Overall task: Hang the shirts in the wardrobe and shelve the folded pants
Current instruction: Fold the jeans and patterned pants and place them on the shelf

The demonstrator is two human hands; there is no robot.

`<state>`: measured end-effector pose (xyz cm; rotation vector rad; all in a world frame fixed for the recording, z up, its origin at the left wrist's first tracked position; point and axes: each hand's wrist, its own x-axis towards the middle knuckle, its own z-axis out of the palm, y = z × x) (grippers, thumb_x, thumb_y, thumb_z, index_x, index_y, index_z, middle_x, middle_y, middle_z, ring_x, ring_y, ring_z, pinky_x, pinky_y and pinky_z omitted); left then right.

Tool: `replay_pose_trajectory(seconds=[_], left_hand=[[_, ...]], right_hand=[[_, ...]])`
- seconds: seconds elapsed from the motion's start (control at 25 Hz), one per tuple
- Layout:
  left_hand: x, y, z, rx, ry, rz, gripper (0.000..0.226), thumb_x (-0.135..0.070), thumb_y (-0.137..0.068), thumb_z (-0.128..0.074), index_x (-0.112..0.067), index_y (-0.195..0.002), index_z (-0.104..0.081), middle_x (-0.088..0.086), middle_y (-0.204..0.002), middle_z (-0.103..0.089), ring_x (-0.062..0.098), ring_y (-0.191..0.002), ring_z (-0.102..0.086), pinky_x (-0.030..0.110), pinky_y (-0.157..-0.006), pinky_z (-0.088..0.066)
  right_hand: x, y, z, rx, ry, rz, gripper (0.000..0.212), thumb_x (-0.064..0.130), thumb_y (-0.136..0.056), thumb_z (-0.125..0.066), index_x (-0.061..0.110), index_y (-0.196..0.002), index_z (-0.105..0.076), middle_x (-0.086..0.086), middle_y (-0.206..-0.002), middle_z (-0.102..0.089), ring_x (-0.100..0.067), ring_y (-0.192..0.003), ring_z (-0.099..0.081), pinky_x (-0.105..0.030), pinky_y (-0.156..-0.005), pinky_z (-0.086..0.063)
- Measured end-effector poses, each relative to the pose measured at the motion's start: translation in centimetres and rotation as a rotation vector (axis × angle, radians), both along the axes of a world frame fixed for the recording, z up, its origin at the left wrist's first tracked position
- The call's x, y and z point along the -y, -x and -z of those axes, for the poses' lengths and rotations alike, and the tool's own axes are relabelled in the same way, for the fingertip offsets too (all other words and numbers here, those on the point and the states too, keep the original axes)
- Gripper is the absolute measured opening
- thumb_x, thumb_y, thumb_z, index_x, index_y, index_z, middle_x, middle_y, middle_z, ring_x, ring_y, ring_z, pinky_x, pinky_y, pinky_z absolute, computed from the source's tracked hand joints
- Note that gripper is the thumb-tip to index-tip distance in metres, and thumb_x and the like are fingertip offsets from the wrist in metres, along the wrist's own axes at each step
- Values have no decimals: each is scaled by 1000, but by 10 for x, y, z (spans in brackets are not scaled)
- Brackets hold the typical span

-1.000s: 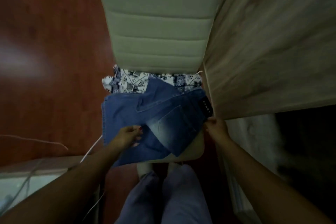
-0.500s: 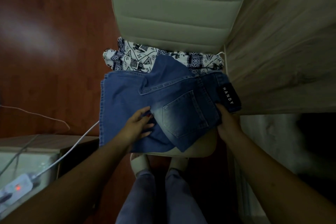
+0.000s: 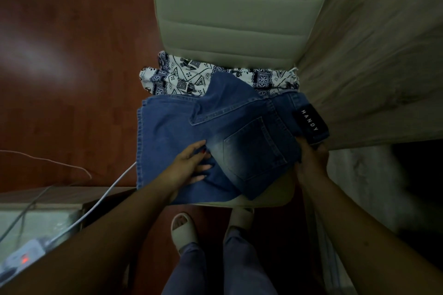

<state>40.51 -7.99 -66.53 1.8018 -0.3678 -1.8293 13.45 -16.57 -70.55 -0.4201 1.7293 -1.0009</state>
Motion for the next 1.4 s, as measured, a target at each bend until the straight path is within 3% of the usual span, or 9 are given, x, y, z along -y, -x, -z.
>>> replay_pose_trajectory(seconds=[0.16, 0.32, 0.52, 0.64, 0.76, 0.88, 1.08, 1.28, 1.4], left_hand=[[7, -15, -26, -31, 24, -22, 37, -44, -96, -44, -25, -125, -56, 2, -130, -59, 20, -112, -60, 31, -81, -52], [13, -57, -81, -241, 90, -169, 69, -69, -86, -28, -17, -116, -62, 7, -122, -66, 22, -105, -64, 41, -83, -56], [-12, -106, -110, -109, 62, -28, 77, -75, -63, -57, -12, -105, -68, 17, -98, -74, 32, -86, -73, 40, -65, -60], [-30, -116, -80, 8, -12, -75, 79, -40, -47, -90, -7, -114, -65, 16, -102, -74, 30, -87, -73, 40, -73, -59], [-42, -116, -65, 18, 20, -162, 56, -20, -70, -79, -10, -122, -61, 13, -112, -71, 28, -97, -71, 48, -91, -53], [-55, -120, -61, 4, 32, -142, 76, -31, -49, -88, -16, -119, -62, 9, -111, -72, 28, -100, -70, 48, -94, -50], [-87, -117, -55, -19, -70, -181, 71, -18, -35, -81, -15, -105, -67, 10, -100, -75, 27, -89, -73, 41, -81, -53], [-97, -121, -54, -94, -79, -210, 48, 10, -56, -71, 2, -103, -68, 22, -101, -73, 34, -89, -72, 38, -73, -58], [-93, -143, -36, -155, -151, -192, 82, -8, -31, -86, 7, -109, -64, 28, -111, -67, 41, -103, -66, 51, -92, -53]], right_hand=[[-26, -68, -69, -438, 421, -240, 31, 11, -81, -68, 10, -107, -52, -8, -104, -58, -15, -95, -56, -26, -83, -52], [-75, -152, -100, -487, 817, -813, 52, 10, -78, -72, 14, -121, -42, -7, -118, -51, -14, -107, -52, -17, -97, -40], [-110, -211, -92, -277, 684, -1308, 75, 22, -76, -74, 20, -136, -31, -13, -115, -52, -20, -104, -49, -29, -91, -44], [-102, -197, -81, -267, 631, -1542, 56, 33, -81, -68, 16, -128, -44, -5, -110, -55, -16, -102, -52, -30, -90, -45], [-62, -153, -49, -459, 452, -1050, 26, 29, -88, -57, 11, -107, -58, -8, -108, -58, -19, -100, -55, -32, -86, -46], [-1, -112, -27, -889, 290, -851, 28, 11, -89, -56, 5, -116, -54, -19, -122, -51, -32, -112, -50, -43, -93, -45], [84, -159, -34, -1259, 878, -1592, 56, 1, -84, -53, 18, -136, -42, -9, -144, -41, -32, -116, -49, -42, -85, -50], [104, -183, -53, -1611, 576, -2041, 36, 9, -90, -54, 14, -125, -53, -15, -124, -52, -33, -100, -60, -35, -63, -44], [116, -155, -92, -1550, 416, -2099, 38, 32, -87, -58, 16, -121, -58, -10, -124, -53, -28, -106, -57, -35, -74, -47]])
